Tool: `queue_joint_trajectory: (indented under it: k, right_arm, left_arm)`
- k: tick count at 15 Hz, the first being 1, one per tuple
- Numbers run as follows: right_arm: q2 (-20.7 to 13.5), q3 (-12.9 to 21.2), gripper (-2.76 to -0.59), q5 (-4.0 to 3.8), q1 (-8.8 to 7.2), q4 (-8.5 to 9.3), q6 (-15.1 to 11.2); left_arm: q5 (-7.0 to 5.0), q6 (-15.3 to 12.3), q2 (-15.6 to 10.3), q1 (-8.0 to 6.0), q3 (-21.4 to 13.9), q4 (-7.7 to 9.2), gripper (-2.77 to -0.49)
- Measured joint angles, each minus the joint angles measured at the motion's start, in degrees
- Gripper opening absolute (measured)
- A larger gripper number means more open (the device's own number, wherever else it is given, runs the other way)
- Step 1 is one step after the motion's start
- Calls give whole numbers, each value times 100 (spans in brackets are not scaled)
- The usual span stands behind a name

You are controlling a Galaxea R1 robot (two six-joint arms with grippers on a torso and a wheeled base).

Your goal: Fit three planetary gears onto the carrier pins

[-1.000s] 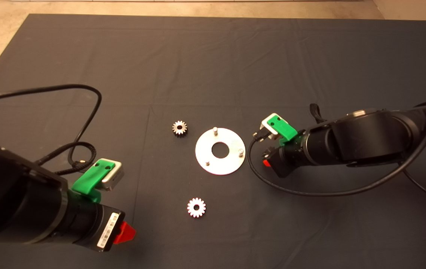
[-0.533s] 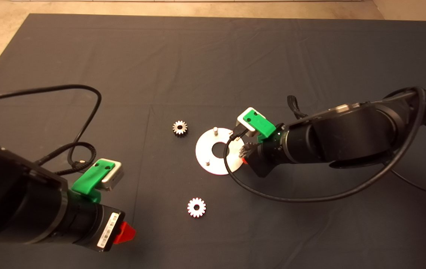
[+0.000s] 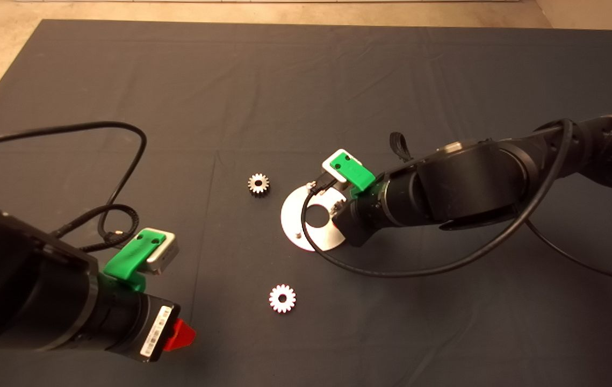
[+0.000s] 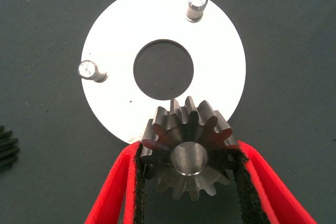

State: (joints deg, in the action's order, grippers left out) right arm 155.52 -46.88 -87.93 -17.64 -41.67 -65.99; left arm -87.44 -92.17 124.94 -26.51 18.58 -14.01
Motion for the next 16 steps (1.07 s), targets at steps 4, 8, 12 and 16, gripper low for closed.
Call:
queue_joint_trajectory:
  k: [4,8,12,16]
  right_arm:
    - [90,-314,-242,9,0,83,254]
    - [90,-504,-242,1,0,365,365]
    - [110,-625,-242,0,0,617,448]
    - [210,-737,-242,6,0,810,518]
  left_arm:
    - [1,-2,0,2,0,-1,-109]
    - [1,-2,0,2,0,-1,-109]
    - [0,-5,0,1,0,-1,-109]
    - [1,-11,0,2,0,1,-109]
